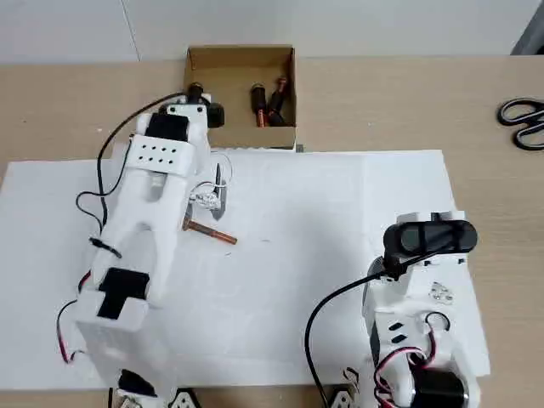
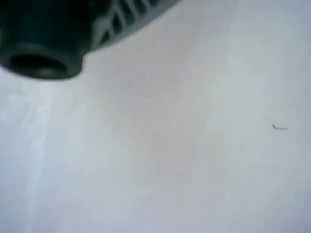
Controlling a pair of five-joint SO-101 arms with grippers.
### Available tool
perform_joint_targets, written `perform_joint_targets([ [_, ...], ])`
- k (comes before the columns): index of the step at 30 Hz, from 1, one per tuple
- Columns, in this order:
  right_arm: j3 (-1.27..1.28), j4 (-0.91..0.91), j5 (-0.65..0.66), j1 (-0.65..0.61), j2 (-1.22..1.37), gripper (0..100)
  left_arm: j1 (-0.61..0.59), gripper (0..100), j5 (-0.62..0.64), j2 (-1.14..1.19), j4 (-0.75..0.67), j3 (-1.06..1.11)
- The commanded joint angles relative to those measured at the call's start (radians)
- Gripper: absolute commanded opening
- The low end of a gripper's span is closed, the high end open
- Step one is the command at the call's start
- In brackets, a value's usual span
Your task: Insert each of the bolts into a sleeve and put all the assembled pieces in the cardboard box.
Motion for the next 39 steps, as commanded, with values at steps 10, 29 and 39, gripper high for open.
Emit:
perform_joint_targets([
  [10,-0.005,-0.027,-0.011,0.01,-0.002,0.3,0.008,16,0.203,0.017,0.021,-0.036],
  [29,-0.002,-0.027,-0.011,0.01,-0.001,0.3,0.002,6,0.566,0.166,0.021,-0.033],
  [39,-0.002,-0.027,-0.011,0.01,-0.001,0.3,0.005,6,0.563,0.192,0.021,-0.071],
])
